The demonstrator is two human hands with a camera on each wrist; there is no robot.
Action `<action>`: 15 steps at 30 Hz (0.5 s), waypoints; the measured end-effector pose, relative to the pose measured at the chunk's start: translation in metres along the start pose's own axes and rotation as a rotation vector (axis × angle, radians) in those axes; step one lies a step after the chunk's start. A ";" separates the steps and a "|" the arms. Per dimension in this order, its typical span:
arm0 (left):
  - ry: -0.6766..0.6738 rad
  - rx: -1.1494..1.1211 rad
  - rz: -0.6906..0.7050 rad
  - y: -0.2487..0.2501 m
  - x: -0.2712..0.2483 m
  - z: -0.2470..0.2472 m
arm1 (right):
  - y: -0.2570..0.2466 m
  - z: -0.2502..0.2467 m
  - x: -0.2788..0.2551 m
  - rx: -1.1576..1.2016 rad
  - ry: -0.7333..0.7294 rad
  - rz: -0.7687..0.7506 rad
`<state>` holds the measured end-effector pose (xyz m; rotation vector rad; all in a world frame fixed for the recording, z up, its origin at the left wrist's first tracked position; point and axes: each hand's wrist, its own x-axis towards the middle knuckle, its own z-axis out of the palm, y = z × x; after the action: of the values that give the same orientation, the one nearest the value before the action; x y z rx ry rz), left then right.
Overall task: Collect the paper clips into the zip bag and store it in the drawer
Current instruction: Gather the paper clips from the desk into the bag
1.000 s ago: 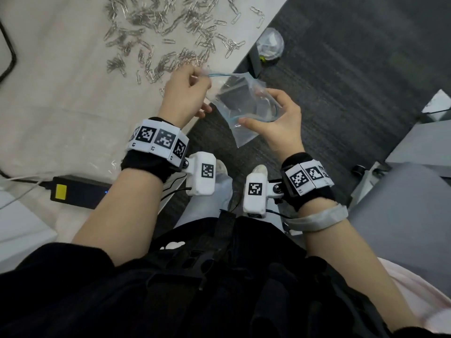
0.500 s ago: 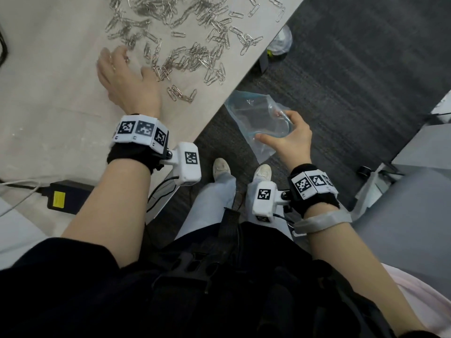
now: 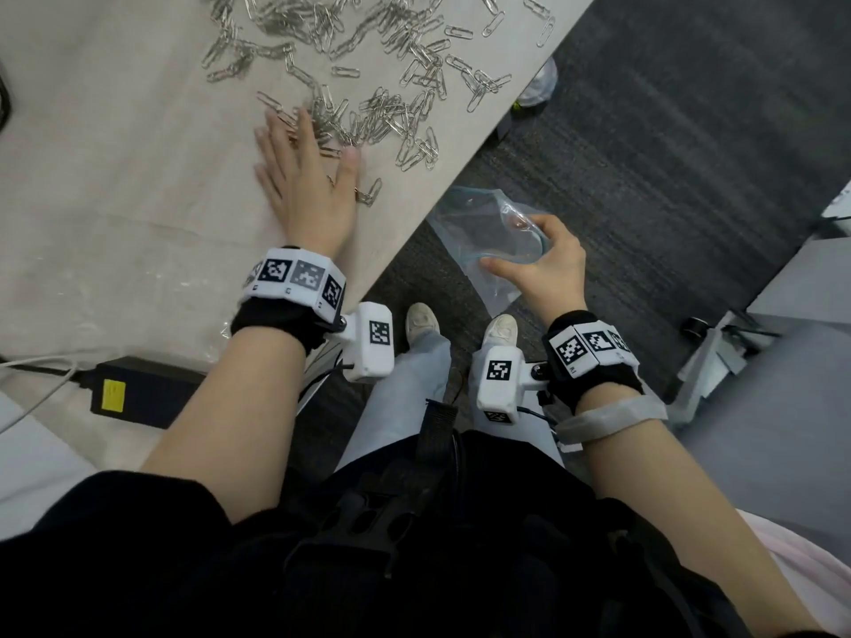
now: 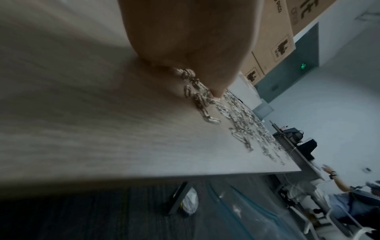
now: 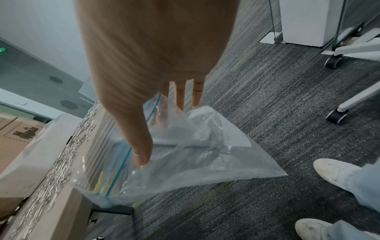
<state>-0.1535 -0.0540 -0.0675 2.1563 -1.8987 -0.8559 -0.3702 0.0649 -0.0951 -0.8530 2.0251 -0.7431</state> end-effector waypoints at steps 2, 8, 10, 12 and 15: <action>0.024 -0.024 0.009 -0.001 -0.009 -0.005 | -0.001 -0.001 -0.001 0.002 -0.001 0.000; 0.043 0.020 -0.031 -0.009 -0.018 -0.020 | -0.005 0.001 -0.004 -0.011 -0.015 -0.009; 0.046 -0.048 0.031 -0.011 -0.016 -0.017 | -0.005 0.002 -0.006 -0.023 -0.015 -0.015; 0.057 -0.173 0.074 -0.008 -0.017 -0.011 | -0.006 0.004 -0.006 -0.026 -0.017 -0.017; 0.075 -0.284 0.097 0.005 -0.020 0.002 | -0.007 0.005 -0.006 -0.029 -0.018 -0.015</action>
<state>-0.1594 -0.0351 -0.0602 1.8883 -1.7123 -0.9462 -0.3607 0.0645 -0.0898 -0.8894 2.0200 -0.7132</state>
